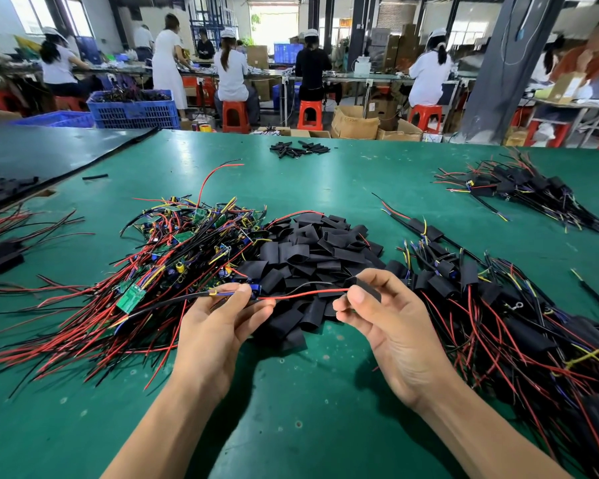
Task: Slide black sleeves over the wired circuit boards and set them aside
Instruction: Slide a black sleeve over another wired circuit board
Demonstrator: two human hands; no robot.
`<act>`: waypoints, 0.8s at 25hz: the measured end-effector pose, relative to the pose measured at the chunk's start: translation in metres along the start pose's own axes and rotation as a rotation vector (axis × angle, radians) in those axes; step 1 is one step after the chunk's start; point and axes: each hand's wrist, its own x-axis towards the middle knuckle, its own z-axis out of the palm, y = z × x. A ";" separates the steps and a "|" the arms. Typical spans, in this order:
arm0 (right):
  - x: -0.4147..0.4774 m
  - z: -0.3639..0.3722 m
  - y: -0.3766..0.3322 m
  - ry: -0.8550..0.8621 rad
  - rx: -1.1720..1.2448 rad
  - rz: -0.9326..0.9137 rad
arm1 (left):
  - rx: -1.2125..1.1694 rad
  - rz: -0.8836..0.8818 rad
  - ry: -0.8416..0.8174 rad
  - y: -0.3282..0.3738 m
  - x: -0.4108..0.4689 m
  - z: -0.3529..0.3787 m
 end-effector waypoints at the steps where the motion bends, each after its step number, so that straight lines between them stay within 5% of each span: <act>1: 0.000 -0.001 -0.001 0.013 -0.045 -0.012 | 0.005 0.010 0.003 0.000 0.000 0.000; 7: -0.001 -0.007 -0.007 0.068 -0.395 -0.107 | 0.013 0.034 0.019 0.000 -0.002 0.001; 20: 0.003 -0.010 -0.002 -0.035 -0.273 -0.087 | -0.020 0.029 0.050 0.000 0.001 0.001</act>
